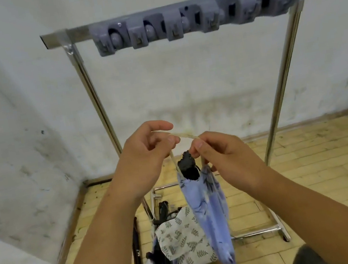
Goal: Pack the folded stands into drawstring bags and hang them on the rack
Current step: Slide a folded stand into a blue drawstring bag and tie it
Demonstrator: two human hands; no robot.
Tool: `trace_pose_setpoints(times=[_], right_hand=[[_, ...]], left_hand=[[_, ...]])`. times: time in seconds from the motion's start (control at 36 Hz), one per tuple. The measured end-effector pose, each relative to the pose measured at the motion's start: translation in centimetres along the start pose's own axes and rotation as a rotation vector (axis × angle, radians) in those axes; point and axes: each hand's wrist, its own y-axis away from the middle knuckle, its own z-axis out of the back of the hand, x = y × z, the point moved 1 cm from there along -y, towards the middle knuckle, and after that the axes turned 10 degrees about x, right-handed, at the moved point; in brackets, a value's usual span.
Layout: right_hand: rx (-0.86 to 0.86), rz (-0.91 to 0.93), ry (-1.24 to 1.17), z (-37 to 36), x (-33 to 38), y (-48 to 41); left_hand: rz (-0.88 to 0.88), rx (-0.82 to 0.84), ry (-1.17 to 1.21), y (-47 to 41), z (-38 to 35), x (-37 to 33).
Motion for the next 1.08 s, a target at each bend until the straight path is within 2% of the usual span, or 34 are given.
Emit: trace_pose_setpoints(times=[0.22,0.5,0.81,0.97,1.08], right_hand=[[-0.045,0.098,-0.076,-0.2,6.0,-3.7],[-0.104,0.158,-0.179,-1.4,11.3,-10.8],[-0.114,0.136,-0.247,-1.9,13.0,-17.2],[-0.102,0.14,-0.253,-1.7,12.7,-19.8],[-0.101,0.146,-0.227,-2.2,11.1,-20.9]], left_hand=[[-0.115,-0.109,-0.034,-1.3,4.1,-5.9],[-0.187,-0.282,-0.005,-4.8,9.2,-9.0],[-0.222,-0.417,-0.113,-9.7,12.7,-10.1],[-0.255,-0.482,-0.07,-12.2,13.5,-9.4],[-0.217,-0.477,-0.055,-13.4,13.4,-7.8]])
